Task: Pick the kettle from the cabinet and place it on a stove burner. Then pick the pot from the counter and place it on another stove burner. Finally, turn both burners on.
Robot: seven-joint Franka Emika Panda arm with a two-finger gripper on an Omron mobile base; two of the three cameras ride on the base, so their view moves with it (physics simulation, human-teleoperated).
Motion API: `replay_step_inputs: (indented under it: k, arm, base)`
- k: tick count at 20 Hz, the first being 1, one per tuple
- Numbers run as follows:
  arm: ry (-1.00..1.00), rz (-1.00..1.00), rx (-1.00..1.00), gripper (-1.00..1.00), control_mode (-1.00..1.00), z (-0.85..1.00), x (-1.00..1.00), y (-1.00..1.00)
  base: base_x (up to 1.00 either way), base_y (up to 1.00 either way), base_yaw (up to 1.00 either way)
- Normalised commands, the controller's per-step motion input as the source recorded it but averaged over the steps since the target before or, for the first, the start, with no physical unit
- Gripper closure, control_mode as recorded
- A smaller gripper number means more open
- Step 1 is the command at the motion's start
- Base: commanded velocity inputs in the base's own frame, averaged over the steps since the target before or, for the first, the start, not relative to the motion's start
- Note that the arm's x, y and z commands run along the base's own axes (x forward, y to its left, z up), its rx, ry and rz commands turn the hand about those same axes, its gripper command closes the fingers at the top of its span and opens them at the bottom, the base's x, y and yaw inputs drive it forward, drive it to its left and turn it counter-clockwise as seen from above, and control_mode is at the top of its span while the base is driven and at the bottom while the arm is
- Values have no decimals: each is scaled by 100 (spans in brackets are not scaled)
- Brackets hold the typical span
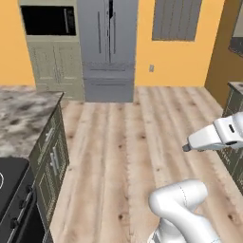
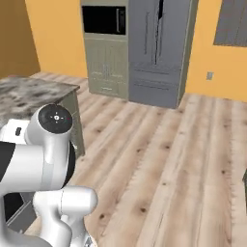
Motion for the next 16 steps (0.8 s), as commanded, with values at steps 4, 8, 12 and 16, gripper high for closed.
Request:
replay_step_inputs:
  k: [4, 8, 12, 16]
  arm:
    - [0, 0, 0, -100, 100, 0, 0, 0]
    - [0, 0, 0, -100, 100, 0, 0, 0]
    - [0, 0, 0, -100, 100, 0, 0, 0]
    - [0, 0, 0, -100, 100, 0, 0, 0]
  base:
    - [0, 1, -60]
    - [0, 0, -59]
    - [0, 0, -60]
    - [0, 0, -59]
